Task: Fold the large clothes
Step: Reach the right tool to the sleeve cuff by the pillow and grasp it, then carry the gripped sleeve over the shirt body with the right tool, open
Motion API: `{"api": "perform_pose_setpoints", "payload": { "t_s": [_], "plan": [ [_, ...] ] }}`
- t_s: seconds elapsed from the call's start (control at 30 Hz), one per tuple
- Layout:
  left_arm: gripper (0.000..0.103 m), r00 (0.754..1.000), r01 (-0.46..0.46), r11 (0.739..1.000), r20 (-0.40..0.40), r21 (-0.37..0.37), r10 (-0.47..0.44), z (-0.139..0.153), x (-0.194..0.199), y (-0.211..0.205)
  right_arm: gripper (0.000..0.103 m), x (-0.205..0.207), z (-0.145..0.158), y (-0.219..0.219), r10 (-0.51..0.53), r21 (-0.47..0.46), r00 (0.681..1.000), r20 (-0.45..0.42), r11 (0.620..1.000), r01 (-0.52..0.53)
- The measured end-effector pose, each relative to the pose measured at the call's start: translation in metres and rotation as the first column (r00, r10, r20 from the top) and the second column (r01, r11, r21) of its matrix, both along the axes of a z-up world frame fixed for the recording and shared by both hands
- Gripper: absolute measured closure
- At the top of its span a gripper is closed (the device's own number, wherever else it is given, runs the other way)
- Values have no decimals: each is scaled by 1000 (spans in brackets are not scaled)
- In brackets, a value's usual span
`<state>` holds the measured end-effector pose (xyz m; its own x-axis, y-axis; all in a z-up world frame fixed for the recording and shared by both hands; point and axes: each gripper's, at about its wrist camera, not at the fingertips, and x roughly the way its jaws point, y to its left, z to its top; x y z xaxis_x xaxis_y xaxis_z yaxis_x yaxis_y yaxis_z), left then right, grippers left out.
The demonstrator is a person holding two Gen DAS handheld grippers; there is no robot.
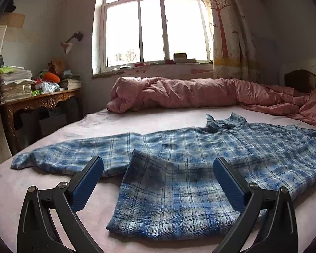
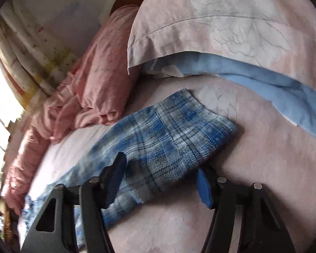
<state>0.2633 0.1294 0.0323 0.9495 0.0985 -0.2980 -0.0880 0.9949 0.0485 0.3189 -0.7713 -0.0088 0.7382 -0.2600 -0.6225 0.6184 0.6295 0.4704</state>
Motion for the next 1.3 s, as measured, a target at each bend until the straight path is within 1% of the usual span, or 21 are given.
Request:
{"api": "perform_pose_setpoints", "payload": {
  "t_s": [0.03,0.07,0.1,0.13,0.17,0.23,0.33,0.37,0.4,0.47,0.5,0.57,0.63,0.7,0.77,0.87,0.97,1.03,1.1,1.2,1.3],
  "plan": [
    [0,1000,-13,1000,-16,-8,12,-2,2,2,51,2,1,2,-5,-17,1000,-19,1000,5],
    [0,1000,-16,1000,-20,-22,16,-2,3,5,73,0,1,1,-11,-17,1000,-20,1000,11],
    [0,1000,-19,999,-14,-32,18,-1,2,7,91,-3,1,0,-20,-6,1000,-10,1000,20],
    [0,1000,-22,999,-7,-36,22,0,0,7,95,-8,2,0,-18,-1,1000,19,1000,18],
    [0,1000,-22,999,-1,-33,22,0,-1,6,97,-14,9,4,-18,-27,998,57,999,19],
    [0,1000,-23,1000,-1,-17,23,0,-2,3,98,-20,24,16,-18,-115,995,94,993,29],
    [0,1000,-26,1000,-6,13,27,-1,-1,-3,98,-21,53,50,-51,-292,996,70,954,70],
    [0,1000,-26,999,-8,21,26,-1,0,-5,98,-22,64,63,-43,-322,995,87,944,68],
    [0,1000,-27,999,-11,28,27,-1,0,-5,98,-24,80,80,-8,-348,993,120,936,50],
    [0,1000,-27,999,-15,37,27,-2,1,-7,98,-27,103,107,36,-379,987,156,925,27],
    [0,999,-25,999,-18,37,26,-2,2,-7,98,-26,117,129,56,-400,985,161,916,14],
    [0,999,-3,1000,-34,29,4,-3,4,-7,98,-16,134,160,70,-410,989,133,912,-10],
    [0,999,2,1000,-52,28,0,-5,7,-7,98,0,153,204,150,-454,982,113,887,-83],
    [0,998,-7,1000,-54,25,8,-5,6,-6,98,22,173,254,186,-520,980,75,846,-121],
    [0,999,-9,1000,-43,17,10,-4,4,-4,98,42,186,289,242,-510,967,74,843,-172],
    [0,999,-7,1000,-39,-7,7,-3,3,1,98,80,207,355,331,-465,939,88,848,-256],
    [0,1000,-8,997,-26,-73,6,-2,1,14,98,111,209,411,397,-424,916,66,842,-334],
    [0,1000,-11,993,-25,-115,9,-2,1,22,98,133,203,453,411,-418,911,36,834,-360],
    [0,999,-10,990,-35,-140,5,-3,2,26,98,147,192,494,424,-419,905,31,828,-374],
    [0,999,-7,991,-51,-137,0,-4,5,25,98,162,170,545,434,-394,901,9,829,-396],
    [0,999,2,993,-39,-121,-7,-2,2,21,98,173,139,596,480,-346,877,-28,818,-459]
  ]
}}
